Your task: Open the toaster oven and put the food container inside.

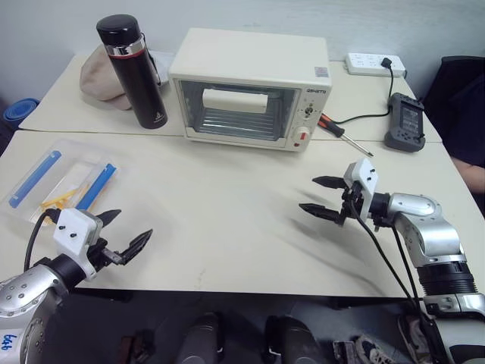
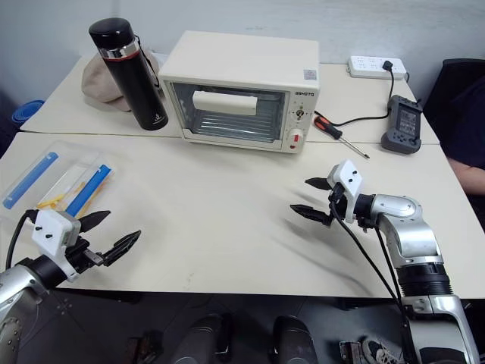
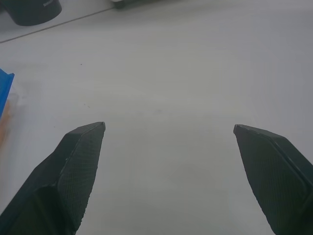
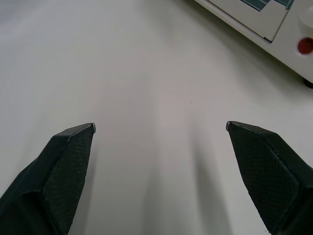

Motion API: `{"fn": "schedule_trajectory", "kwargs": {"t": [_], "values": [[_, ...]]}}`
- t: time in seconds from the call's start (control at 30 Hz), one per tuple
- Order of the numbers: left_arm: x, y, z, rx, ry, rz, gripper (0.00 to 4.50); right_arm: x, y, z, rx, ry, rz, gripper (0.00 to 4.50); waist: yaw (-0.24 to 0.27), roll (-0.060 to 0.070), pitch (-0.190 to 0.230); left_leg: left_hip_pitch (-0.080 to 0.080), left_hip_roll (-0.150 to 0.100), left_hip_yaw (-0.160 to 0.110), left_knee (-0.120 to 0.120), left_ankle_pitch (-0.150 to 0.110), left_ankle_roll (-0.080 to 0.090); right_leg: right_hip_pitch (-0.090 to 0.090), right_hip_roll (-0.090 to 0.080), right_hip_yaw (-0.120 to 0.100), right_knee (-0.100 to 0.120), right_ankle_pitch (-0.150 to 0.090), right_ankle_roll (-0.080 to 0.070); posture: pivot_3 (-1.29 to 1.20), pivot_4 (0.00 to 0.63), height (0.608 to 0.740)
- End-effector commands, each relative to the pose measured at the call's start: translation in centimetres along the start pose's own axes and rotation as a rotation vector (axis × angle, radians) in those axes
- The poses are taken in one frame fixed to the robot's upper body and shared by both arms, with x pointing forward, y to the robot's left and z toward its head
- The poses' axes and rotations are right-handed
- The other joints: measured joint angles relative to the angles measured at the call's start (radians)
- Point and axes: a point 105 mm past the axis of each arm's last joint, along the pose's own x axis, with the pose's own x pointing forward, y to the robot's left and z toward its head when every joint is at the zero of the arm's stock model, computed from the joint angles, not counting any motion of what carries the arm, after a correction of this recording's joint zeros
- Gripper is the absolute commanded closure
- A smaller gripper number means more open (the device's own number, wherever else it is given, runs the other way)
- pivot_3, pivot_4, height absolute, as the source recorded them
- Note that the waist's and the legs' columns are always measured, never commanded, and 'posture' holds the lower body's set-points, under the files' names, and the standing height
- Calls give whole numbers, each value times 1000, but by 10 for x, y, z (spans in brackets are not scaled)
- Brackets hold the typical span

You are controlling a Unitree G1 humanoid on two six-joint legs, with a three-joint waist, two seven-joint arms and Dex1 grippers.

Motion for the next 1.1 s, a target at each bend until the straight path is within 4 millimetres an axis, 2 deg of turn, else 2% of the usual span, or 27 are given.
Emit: {"fn": "schedule_trajectory", "kwargs": {"t": [0.03, 0.17, 0.37, 0.5, 0.57, 0.73, 0.87, 1.0, 1.1], "values": [[0, 1, 1, 28, 6, -9, 0, -4, -1, 16, -38, -50, -2, 14, 0, 0, 0, 0, 0, 0, 0, 0, 0, 0, 0, 0, 0, 0, 0, 0, 150, 740], [1, 2, 2, -45, -11, 19, 0, -4, 1, 16, -34, -57, 0, 14, 2, 0, 0, 0, 0, 0, 0, 0, 0, 0, 0, 0, 0, 0, 0, 0, 150, 740], [0, -13, 0, -81, -11, -37, 0, 4, 5, 16, 11, -76, 15, 14, 0, 0, 0, 0, 0, 1, 0, -1, 0, 0, 0, 1, 0, 0, 0, 0, 150, 740], [3, -18, 7, -61, -24, -57, 0, 17, 10, 31, 40, -133, 51, 14, 0, 0, 0, 0, 1, 1, 0, -1, 0, -1, 0, 1, 0, 0, 0, 0, 150, 740], [7, -19, 20, -70, -64, -81, 0, 25, 10, 40, 52, -161, 65, 14, 0, 0, 0, 0, 1, 1, 0, -1, 0, -1, 0, 1, 0, 0, -1, 0, 150, 740], [18, -21, 72, -37, -192, -191, 0, 60, 4, 73, 38, -241, 97, 14, -5, 0, 0, 0, 2, 1, 0, 0, -2, -2, 1, 1, 1, 1, -2, 0, 150, 740], [17, -17, 107, 34, -235, -247, 0, 89, -7, 102, 10, -286, 82, 14, -21, 0, 0, 0, 1, 2, -1, 1, -2, -2, 2, 1, 3, 1, -2, 0, 150, 740], [10, -7, 132, 72, -267, -261, 0, 108, -23, 126, 12, -319, 30, 14, -30, 0, 0, -1, 2, 4, -2, 1, -2, -3, 9, 2, 3, 1, -2, 0, 150, 740], [7, -1, 142, 101, -273, -249, 0, 116, -28, 137, 14, -333, 16, 14, -41, 0, 0, -1, 3, 4, -2, 1, -2, -3, 11, 3, 2, 1, -2, 0, 150, 740]]}}
